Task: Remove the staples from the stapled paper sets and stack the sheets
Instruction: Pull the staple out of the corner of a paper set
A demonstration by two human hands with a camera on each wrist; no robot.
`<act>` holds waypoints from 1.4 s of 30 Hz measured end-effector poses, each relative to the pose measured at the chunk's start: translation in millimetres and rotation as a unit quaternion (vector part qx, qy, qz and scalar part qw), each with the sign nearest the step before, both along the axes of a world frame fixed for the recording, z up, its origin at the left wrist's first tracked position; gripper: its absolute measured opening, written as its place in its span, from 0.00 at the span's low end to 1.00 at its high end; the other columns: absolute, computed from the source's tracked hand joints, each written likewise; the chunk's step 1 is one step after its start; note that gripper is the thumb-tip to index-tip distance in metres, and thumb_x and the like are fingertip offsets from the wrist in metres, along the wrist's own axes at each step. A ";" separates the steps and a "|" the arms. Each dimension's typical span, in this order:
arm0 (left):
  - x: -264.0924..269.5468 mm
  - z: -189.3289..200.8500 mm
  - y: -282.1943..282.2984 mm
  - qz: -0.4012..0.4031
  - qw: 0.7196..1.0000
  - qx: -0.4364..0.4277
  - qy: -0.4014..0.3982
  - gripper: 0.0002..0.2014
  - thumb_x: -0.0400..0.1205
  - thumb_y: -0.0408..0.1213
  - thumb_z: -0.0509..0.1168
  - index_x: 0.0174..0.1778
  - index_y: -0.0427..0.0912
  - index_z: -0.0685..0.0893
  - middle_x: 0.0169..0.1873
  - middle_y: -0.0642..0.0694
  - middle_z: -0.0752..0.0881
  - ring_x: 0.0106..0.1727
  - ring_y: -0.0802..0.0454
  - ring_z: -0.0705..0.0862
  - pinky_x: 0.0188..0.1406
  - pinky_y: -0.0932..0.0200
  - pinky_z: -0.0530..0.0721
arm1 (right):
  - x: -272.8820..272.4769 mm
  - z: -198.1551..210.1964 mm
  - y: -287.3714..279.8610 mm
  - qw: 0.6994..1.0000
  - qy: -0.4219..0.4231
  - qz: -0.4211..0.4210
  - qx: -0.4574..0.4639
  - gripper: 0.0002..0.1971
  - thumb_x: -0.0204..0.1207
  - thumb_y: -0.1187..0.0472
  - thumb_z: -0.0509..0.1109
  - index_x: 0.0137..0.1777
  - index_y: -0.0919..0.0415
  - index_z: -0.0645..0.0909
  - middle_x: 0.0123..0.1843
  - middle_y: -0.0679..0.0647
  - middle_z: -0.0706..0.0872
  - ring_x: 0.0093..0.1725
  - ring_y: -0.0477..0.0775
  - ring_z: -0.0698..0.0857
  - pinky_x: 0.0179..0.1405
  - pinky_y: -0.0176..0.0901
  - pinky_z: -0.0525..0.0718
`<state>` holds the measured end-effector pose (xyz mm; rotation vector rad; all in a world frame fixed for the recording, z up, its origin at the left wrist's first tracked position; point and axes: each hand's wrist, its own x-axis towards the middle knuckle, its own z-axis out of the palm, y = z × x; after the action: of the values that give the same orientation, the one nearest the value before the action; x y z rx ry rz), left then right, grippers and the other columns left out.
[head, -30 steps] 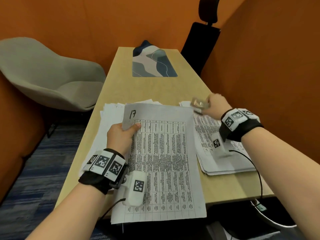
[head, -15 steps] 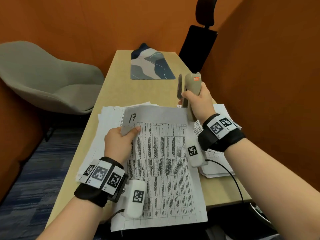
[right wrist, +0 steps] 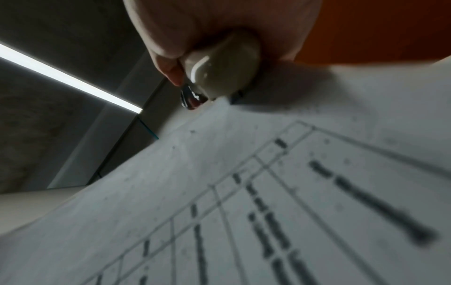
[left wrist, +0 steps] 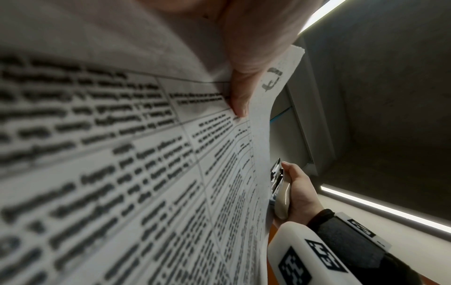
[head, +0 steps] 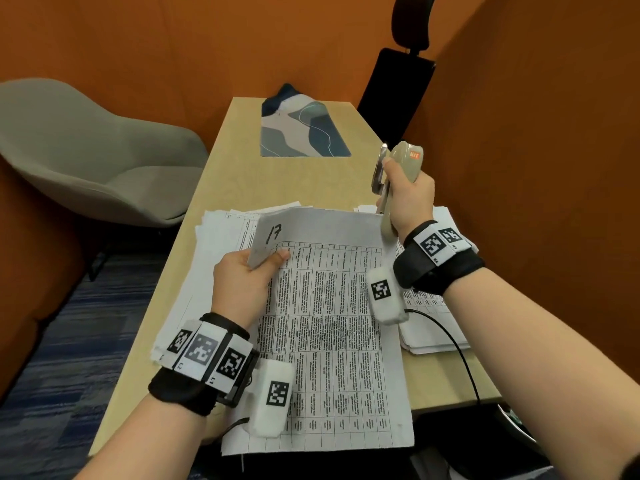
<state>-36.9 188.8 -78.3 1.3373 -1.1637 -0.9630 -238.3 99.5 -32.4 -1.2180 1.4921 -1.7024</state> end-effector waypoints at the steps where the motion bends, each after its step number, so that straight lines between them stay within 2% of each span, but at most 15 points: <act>1: -0.1 0.1 0.4 -0.001 1.000 0.001 -0.001 0.09 0.77 0.37 0.69 0.38 0.34 0.85 0.38 0.42 0.89 0.44 0.43 0.88 0.49 0.45 0.86 | -0.3 -0.3 -0.5 1.000 0.020 -0.008 0.004 0.11 0.76 0.52 0.69 0.33 0.52 0.78 0.31 0.51 0.81 0.33 0.52 0.79 0.38 0.47 0.78; 3: -0.3 0.0 1.7 -0.007 1.000 0.006 0.000 0.08 0.77 0.37 0.69 0.39 0.34 0.86 0.38 0.43 0.89 0.43 0.45 0.88 0.49 0.46 0.86 | -0.5 -1.6 -0.8 0.999 0.040 -0.019 0.002 0.11 0.77 0.52 0.68 0.34 0.52 0.79 0.30 0.47 0.80 0.32 0.46 0.78 0.40 0.44 0.77; 6: -1.5 1.6 4.0 -0.009 1.000 0.006 0.000 0.07 0.77 0.37 0.69 0.37 0.37 0.85 0.37 0.44 0.89 0.41 0.48 0.88 0.48 0.48 0.86 | -1.1 -2.3 3.6 1.000 0.024 -0.011 -0.013 0.10 0.74 0.48 0.69 0.34 0.50 0.80 0.33 0.50 0.83 0.36 0.52 0.81 0.44 0.52 0.81; 9: 0.5 2.5 2.9 -0.002 1.000 0.000 -0.006 0.07 0.78 0.37 0.69 0.35 0.40 0.85 0.36 0.47 0.88 0.40 0.51 0.87 0.46 0.50 0.85 | -6.7 6.4 19.1 0.998 -0.021 0.011 -0.055 0.11 0.67 0.45 0.69 0.41 0.51 0.80 0.40 0.52 0.85 0.42 0.54 0.84 0.51 0.57 0.84; 13: 3.4 1.8 -2.2 0.008 1.000 0.001 -0.004 0.06 0.78 0.37 0.68 0.35 0.44 0.83 0.35 0.48 0.87 0.40 0.51 0.86 0.43 0.56 0.84 | -33.0 24.4 40.6 0.988 -0.082 0.010 -0.132 0.24 0.61 0.40 0.69 0.50 0.57 0.78 0.44 0.53 0.85 0.45 0.53 0.86 0.49 0.46 0.87; 15: 3.0 2.7 -5.6 0.012 1.000 0.006 0.005 0.05 0.79 0.36 0.68 0.37 0.43 0.83 0.36 0.49 0.86 0.40 0.51 0.85 0.42 0.60 0.83 | -41.7 25.1 51.4 0.994 -0.053 0.067 -0.069 0.20 0.65 0.42 0.68 0.47 0.58 0.79 0.41 0.53 0.85 0.40 0.51 0.84 0.41 0.43 0.85; 17: -0.1 7.1 -8.2 0.014 1.000 0.004 0.015 0.04 0.79 0.35 0.67 0.43 0.39 0.83 0.38 0.46 0.86 0.42 0.49 0.84 0.41 0.62 0.83 | -42.6 18.6 62.8 0.990 0.026 0.131 0.052 0.15 0.69 0.44 0.67 0.43 0.57 0.80 0.36 0.50 0.86 0.34 0.48 0.84 0.36 0.40 0.82; 21: -12.2 20.8 -18.6 0.017 0.999 0.005 0.046 0.04 0.81 0.35 0.66 0.49 0.39 0.82 0.41 0.48 0.85 0.38 0.57 0.83 0.31 0.72 0.82 | -34.4 -9.8 78.0 0.915 0.155 0.240 0.286 0.17 0.76 0.48 0.67 0.51 0.63 0.82 0.43 0.59 0.88 0.39 0.58 0.86 0.37 0.45 0.85; 23: -20.5 25.9 -27.6 0.008 0.997 0.016 0.072 0.05 0.81 0.35 0.66 0.50 0.38 0.83 0.47 0.44 0.87 0.44 0.50 0.86 0.45 0.61 0.85 | -35.3 -15.5 78.6 0.912 0.143 0.232 0.306 0.18 0.75 0.48 0.68 0.52 0.64 0.81 0.45 0.62 0.88 0.40 0.59 0.86 0.43 0.49 0.85; 25: -30.8 27.6 -37.5 0.000 0.997 0.031 0.075 0.07 0.81 0.36 0.66 0.51 0.38 0.82 0.52 0.42 0.86 0.52 0.45 0.85 0.58 0.51 0.81 | -42.5 -12.0 73.9 0.937 0.075 0.192 0.282 0.17 0.75 0.50 0.69 0.52 0.64 0.81 0.43 0.61 0.88 0.39 0.58 0.87 0.44 0.48 0.86; 28: -53.7 23.3 -50.7 -0.056 0.993 0.072 0.069 0.10 0.81 0.33 0.65 0.57 0.37 0.80 0.57 0.38 0.85 0.51 0.44 0.83 0.58 0.48 0.81 | -68.4 -2.3 55.5 0.963 0.009 0.094 0.252 0.20 0.73 0.49 0.72 0.56 0.66 0.81 0.45 0.62 0.87 0.42 0.60 0.86 0.47 0.52 0.85; 32: -95.0 2.8 -60.0 -0.162 0.977 0.136 -0.033 0.19 0.77 0.27 0.68 0.64 0.34 0.76 0.61 0.36 0.83 0.56 0.39 0.84 0.59 0.43 0.83 | -115.7 -1.9 23.6 0.959 -0.001 -0.001 0.282 0.32 0.64 0.45 0.75 0.62 0.68 0.78 0.53 0.64 0.87 0.50 0.65 0.86 0.55 0.66 0.83; 36: -134.3 -24.0 -70.7 -0.204 0.951 0.160 -0.168 0.23 0.77 0.27 0.68 0.69 0.35 0.73 0.63 0.38 0.81 0.62 0.40 0.81 0.59 0.50 0.82 | -163.6 -30.7 -12.3 0.931 0.088 -0.042 0.352 0.38 0.63 0.41 0.72 0.66 0.69 0.75 0.59 0.66 0.85 0.56 0.67 0.85 0.61 0.63 0.81; 39: -156.1 -36.2 -79.3 -0.232 0.917 0.165 -0.281 0.17 0.78 0.28 0.66 0.64 0.33 0.76 0.60 0.37 0.83 0.59 0.40 0.82 0.53 0.54 0.81 | -158.4 -34.4 -11.9 0.904 0.139 -0.047 0.402 0.36 0.72 0.43 0.68 0.70 0.71 0.71 0.62 0.67 0.82 0.60 0.67 0.83 0.61 0.57 0.81; 42: -169.6 -38.0 -84.4 -0.227 0.882 0.164 -0.379 0.14 0.81 0.29 0.62 0.61 0.30 0.76 0.60 0.35 0.80 0.62 0.40 0.79 0.48 0.58 0.76 | -151.5 -39.9 -13.9 0.862 0.215 -0.045 0.456 0.34 0.80 0.47 0.62 0.76 0.72 0.63 0.72 0.68 0.73 0.68 0.67 0.76 0.62 0.51 0.74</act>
<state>-206.5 104.4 -116.3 1.8442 -2.0483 -1.0179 -389.8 85.6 -72.3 -0.9945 2.2584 -0.5531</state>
